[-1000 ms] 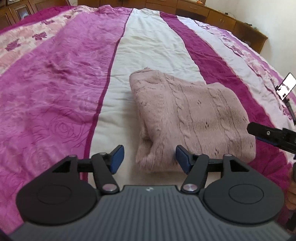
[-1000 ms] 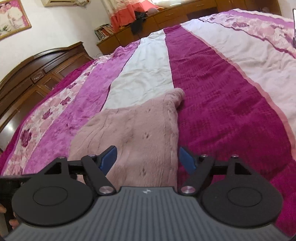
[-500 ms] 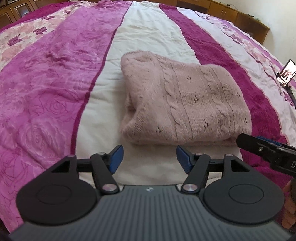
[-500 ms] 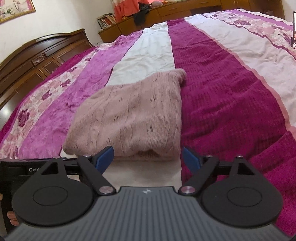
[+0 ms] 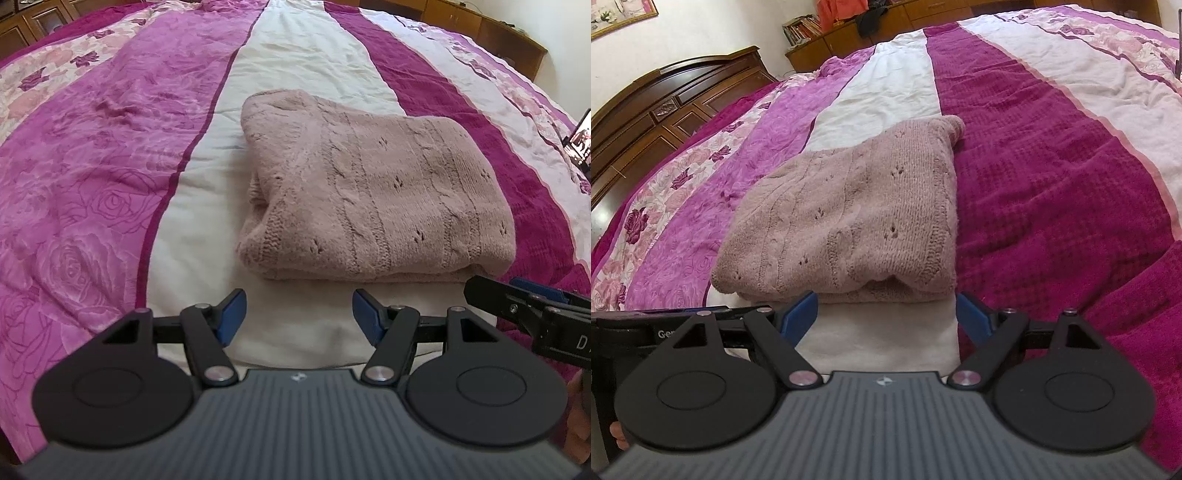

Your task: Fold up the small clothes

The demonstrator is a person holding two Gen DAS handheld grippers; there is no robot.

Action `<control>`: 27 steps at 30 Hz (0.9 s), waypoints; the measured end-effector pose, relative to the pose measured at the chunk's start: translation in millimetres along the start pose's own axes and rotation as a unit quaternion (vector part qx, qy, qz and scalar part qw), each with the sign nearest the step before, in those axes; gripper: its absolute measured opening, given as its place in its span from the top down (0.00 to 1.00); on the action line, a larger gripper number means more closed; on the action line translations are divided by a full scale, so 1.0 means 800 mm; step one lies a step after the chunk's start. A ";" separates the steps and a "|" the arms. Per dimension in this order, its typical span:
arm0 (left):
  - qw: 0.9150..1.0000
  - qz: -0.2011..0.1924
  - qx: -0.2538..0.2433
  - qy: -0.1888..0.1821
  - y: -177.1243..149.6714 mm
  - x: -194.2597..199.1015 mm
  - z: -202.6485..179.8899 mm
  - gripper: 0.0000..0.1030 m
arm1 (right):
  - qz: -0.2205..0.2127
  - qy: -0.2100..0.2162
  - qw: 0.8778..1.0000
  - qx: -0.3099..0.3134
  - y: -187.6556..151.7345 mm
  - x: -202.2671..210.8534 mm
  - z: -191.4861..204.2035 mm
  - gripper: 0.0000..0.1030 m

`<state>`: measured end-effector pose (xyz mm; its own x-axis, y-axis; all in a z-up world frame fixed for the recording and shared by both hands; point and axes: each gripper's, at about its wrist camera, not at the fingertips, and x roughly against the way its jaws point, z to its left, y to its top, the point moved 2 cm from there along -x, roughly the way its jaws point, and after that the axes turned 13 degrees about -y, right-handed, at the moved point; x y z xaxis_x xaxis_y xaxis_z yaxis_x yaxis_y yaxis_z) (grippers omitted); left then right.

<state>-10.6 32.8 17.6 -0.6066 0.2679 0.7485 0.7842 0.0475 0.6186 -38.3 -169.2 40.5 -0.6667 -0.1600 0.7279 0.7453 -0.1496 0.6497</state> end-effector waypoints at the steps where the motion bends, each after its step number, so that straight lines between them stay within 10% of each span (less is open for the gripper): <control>1: 1.000 0.001 -0.001 0.000 0.000 -0.001 -0.001 0.37 | 0.000 0.000 1.000 0.000 0.000 0.000 -0.001 0.16; 27: 1.000 0.009 -0.003 0.000 -0.002 -0.005 -0.002 0.37 | 0.004 0.002 1.000 -0.003 0.000 -0.003 -0.001 0.15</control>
<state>-9.6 29.6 13.7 -0.5925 0.2688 0.7594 0.7941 0.0366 0.6066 -36.7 -169.2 38.4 -0.6608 -0.1646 0.7323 0.7505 -0.1545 0.6426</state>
